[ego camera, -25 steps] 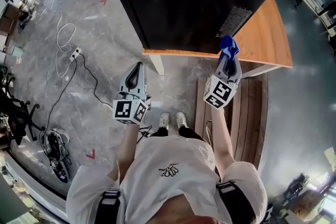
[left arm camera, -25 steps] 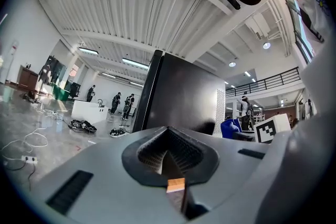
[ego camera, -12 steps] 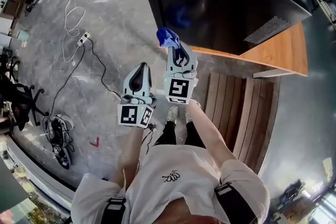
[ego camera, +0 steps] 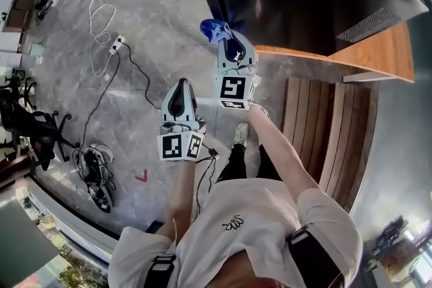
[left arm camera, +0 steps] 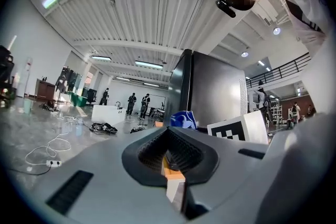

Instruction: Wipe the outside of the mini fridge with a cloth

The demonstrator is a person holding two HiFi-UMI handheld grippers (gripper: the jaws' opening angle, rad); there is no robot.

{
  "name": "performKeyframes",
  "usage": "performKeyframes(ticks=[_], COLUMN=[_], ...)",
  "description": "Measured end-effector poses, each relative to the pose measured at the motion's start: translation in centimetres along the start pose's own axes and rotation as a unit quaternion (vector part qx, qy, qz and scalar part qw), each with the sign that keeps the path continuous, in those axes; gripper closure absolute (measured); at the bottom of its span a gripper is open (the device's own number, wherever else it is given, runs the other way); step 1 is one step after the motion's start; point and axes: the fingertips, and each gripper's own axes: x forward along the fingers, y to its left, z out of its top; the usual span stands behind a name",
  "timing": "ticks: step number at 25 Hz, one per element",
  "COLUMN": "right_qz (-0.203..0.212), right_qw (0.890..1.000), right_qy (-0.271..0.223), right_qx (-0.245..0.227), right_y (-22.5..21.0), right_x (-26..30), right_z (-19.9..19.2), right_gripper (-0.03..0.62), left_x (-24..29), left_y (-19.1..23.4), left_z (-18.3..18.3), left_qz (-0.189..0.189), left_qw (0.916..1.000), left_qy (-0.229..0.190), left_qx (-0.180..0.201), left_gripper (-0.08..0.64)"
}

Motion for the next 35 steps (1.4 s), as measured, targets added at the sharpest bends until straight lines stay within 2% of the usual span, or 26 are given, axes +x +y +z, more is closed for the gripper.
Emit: performKeyframes(ticks=[9, 17, 23, 29, 35], right_qz=[-0.025, -0.107, -0.182, -0.252, -0.290], right_qw=[1.000, 0.994, 0.983, 0.967, 0.956], right_qy=[0.000, 0.008, 0.023, 0.031, 0.035], right_qx=[-0.009, 0.011, -0.001, 0.009, 0.013], right_y=[-5.5, -14.8, -22.6, -28.2, -31.5], right_x=[-3.1, -7.5, -11.5, -14.3, -16.0], right_z=[0.0, -1.3, -3.0, -4.0, -4.6], right_gripper=[0.529, 0.529, 0.529, 0.529, 0.529], left_x=[3.0, 4.6, 5.1, 5.3, 5.3], left_y=[-5.0, -8.7, -12.4, -13.8, -14.2], left_z=[0.0, -0.3, -1.5, -2.1, -2.0], left_qz=[-0.070, -0.101, -0.129, -0.145, -0.149], left_qw=[0.9974, 0.9946, 0.9912, 0.9886, 0.9879], left_qy=[0.006, 0.013, 0.025, 0.035, 0.035], left_qx=[0.017, 0.022, 0.020, 0.024, 0.027], left_gripper=[0.555, 0.555, 0.555, 0.555, 0.555])
